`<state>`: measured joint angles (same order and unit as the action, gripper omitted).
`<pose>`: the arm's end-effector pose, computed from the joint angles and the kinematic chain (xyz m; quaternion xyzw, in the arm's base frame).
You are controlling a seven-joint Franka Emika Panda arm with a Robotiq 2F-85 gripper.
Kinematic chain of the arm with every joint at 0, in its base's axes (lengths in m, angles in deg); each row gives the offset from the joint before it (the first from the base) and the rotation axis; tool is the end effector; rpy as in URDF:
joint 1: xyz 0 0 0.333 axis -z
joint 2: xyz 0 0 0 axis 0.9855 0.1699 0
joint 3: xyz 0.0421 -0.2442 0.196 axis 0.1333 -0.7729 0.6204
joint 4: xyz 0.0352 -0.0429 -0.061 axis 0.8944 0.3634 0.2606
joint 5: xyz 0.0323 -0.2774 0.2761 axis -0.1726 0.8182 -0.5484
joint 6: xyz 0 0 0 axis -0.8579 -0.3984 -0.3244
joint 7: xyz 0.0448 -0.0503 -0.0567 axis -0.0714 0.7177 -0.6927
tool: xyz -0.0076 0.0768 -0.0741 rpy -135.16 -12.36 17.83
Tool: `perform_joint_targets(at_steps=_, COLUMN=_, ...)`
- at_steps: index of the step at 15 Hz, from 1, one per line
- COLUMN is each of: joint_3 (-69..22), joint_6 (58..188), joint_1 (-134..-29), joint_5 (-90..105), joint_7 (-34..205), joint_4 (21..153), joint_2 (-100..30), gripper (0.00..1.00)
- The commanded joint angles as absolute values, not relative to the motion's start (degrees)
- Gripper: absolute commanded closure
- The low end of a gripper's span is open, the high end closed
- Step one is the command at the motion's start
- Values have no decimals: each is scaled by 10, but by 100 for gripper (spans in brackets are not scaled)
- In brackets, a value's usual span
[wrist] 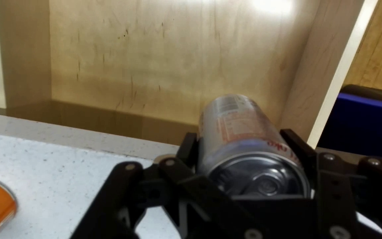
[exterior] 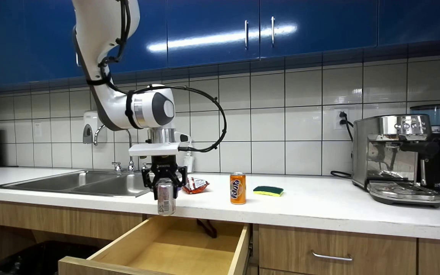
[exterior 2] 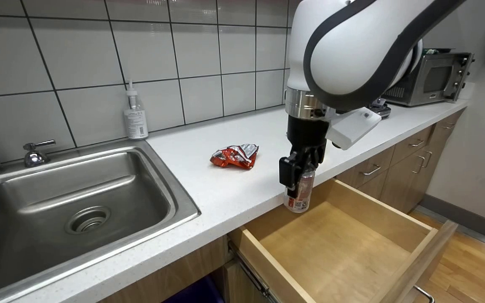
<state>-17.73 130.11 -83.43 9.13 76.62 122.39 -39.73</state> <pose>0.5471 0.0470 0.2820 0.9939 0.1064 0.0183 0.0215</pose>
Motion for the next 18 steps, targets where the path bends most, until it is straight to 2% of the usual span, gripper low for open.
perform_joint_targets(at_steps=1, joint_3=-172, joint_6=1313, joint_1=-836, joint_5=89, joint_7=783, joint_4=1259, joint_2=-429, gripper=59)
perform_joint_targets(at_steps=18, joint_3=-172, joint_6=1339, joint_1=-836, joint_5=84, joint_7=781, joint_4=1299, joint_2=-417, gripper=59)
